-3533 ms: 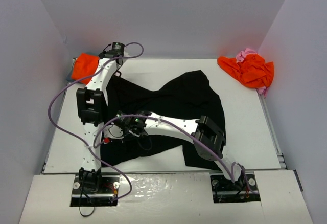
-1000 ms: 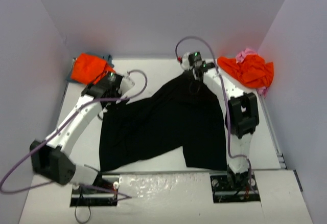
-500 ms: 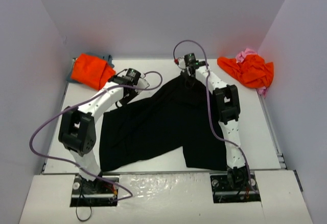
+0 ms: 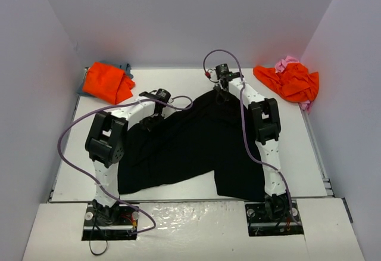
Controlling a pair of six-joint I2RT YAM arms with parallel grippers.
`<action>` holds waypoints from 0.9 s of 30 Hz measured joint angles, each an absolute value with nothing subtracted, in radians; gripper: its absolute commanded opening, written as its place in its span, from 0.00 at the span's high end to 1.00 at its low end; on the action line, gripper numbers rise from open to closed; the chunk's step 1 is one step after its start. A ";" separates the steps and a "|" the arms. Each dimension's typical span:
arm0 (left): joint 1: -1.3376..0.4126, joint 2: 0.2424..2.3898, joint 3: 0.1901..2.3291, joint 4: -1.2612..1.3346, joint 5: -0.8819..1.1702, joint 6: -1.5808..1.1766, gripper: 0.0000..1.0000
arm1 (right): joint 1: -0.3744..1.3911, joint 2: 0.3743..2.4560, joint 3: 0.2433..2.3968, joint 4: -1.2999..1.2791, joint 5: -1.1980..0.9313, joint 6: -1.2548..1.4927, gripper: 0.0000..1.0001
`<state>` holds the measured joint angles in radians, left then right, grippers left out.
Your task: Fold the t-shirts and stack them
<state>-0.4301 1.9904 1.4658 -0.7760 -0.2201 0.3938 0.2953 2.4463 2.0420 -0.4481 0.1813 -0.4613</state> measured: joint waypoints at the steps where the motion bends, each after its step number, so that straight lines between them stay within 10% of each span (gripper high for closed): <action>1: -0.430 1.998 1.466 -0.777 -0.219 0.395 1.00 | 0.281 2.440 2.031 -0.448 0.181 -0.464 0.98; 27: -0.360 2.362 1.931 -0.955 -0.371 0.385 1.00 | 0.174 2.349 1.873 -0.436 0.215 -0.499 0.97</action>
<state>-0.3599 2.3624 1.9314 -0.9555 -0.3707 0.3847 0.1737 2.3486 1.8734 -0.4363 0.2146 -0.4991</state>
